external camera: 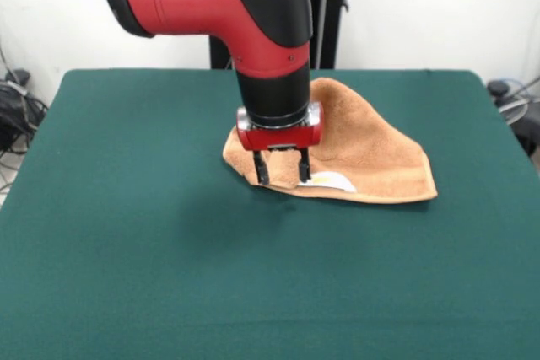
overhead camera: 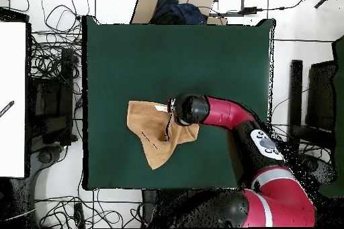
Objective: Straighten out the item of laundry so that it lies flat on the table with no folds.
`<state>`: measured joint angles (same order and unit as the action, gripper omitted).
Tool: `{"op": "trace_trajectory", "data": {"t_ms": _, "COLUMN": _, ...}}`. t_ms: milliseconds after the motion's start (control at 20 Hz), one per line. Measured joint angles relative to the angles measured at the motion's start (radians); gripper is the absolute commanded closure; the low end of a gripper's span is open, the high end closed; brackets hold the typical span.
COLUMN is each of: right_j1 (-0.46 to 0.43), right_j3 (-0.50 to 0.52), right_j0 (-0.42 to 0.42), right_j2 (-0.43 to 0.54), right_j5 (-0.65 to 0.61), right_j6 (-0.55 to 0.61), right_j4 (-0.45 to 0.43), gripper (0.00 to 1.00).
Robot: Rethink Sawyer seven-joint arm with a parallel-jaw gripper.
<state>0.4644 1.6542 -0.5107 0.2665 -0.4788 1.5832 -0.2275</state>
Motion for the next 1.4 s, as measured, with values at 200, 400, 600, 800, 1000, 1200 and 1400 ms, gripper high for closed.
{"op": "trace_trajectory", "data": {"t_ms": 200, "right_j1": 0.009, "right_j3": 0.002, "right_j0": -0.002, "right_j2": 0.000, "right_j5": 0.000, "right_j6": 0.000, "right_j4": 0.000, "gripper": 0.00}}
{"op": "trace_trajectory", "data": {"t_ms": 400, "right_j1": 0.009, "right_j3": 0.002, "right_j0": -0.005, "right_j2": 0.000, "right_j5": 0.000, "right_j6": 0.000, "right_j4": 0.000, "gripper": 0.00}}
{"op": "trace_trajectory", "data": {"t_ms": 600, "right_j1": 0.009, "right_j3": 0.002, "right_j0": -0.009, "right_j2": 0.000, "right_j5": 0.000, "right_j6": 0.000, "right_j4": 0.000, "gripper": 0.00}}
{"op": "trace_trajectory", "data": {"t_ms": 800, "right_j1": 0.009, "right_j3": 0.007, "right_j0": -0.014, "right_j2": 0.000, "right_j5": 0.000, "right_j6": 0.000, "right_j4": -0.001, "gripper": 0.00}}
{"op": "trace_trajectory", "data": {"t_ms": 1000, "right_j1": 0.007, "right_j3": 0.011, "right_j0": -0.013, "right_j2": 0.000, "right_j5": 0.027, "right_j6": 0.000, "right_j4": -0.019, "gripper": 0.00}}
{"op": "trace_trajectory", "data": {"t_ms": 1200, "right_j1": 0.004, "right_j3": 0.028, "right_j0": -0.009, "right_j2": -0.002, "right_j5": 0.095, "right_j6": 0.000, "right_j4": -0.047, "gripper": 0.00}}
{"op": "trace_trajectory", "data": {"t_ms": 1400, "right_j1": 0.004, "right_j3": 0.060, "right_j0": 0.000, "right_j2": -0.006, "right_j5": 0.148, "right_j6": 0.000, "right_j4": -0.053, "gripper": 0.00}}
